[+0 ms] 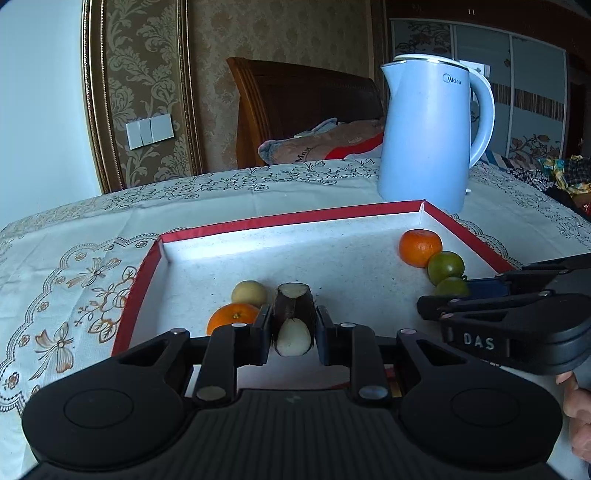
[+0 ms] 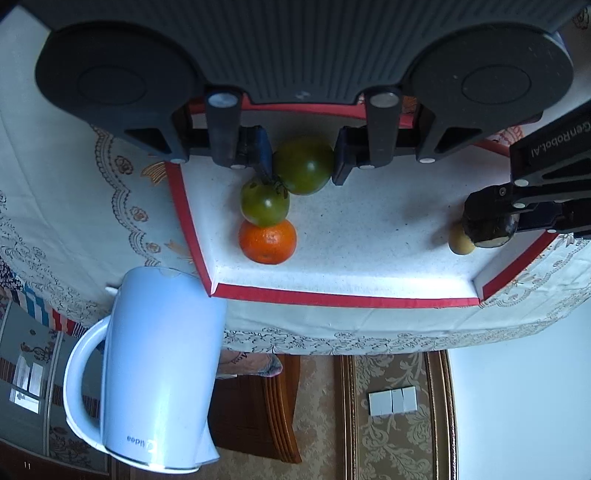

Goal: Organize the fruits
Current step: 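Carry the eggplant slice and the green tomato over the red tray, then open the left gripper to drop the eggplant slice while the right gripper releases the tomato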

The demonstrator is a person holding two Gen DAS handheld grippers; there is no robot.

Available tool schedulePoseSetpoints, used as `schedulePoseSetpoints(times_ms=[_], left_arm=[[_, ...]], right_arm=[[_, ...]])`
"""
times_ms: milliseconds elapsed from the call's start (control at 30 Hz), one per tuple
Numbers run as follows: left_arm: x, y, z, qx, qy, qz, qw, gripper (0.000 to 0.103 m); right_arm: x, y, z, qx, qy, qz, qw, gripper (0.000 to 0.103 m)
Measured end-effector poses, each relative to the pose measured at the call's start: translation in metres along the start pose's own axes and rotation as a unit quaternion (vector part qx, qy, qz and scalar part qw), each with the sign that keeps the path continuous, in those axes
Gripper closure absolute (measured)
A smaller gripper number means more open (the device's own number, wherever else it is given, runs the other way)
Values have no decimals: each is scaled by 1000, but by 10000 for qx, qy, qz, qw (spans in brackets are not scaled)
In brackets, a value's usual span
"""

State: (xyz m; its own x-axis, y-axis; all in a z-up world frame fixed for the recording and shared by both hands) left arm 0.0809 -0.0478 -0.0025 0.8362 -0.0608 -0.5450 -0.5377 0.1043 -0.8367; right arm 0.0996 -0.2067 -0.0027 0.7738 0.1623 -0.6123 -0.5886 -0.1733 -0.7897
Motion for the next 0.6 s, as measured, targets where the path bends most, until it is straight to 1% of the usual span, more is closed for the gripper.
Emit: schedulePoseSetpoints(times_ms=[167,367,500,600], left_arm=[[16,-8,0,-45,-50,90,9999,79],[33,-14,-1,136,-486,11,9987,79],[39,-19,3,107,-687,-103,9975,78],[43,-21,6,88,-848,-81,9963,78]], right_arm=[[9,-7,2,28,100,14,9999,71],[22,-20,2,165,167,53,9997,71],[30,-27,2,237,236,44,9994,71],[35,-31,4,246,310,38,9992,71]])
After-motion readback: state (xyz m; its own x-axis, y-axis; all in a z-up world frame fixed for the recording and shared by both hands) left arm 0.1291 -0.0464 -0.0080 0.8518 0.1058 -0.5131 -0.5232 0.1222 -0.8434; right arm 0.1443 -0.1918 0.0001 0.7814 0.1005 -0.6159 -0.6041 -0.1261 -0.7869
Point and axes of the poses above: each gripper's, at about its wrist camera, not at the fingertips, and x roughly the way its jaws point, z to its left, y to its underside, the point moved 1 cm from there along x, roughly the way its jaws point, and after that the axes turned 1 degree about z, right-handed, at the moved point
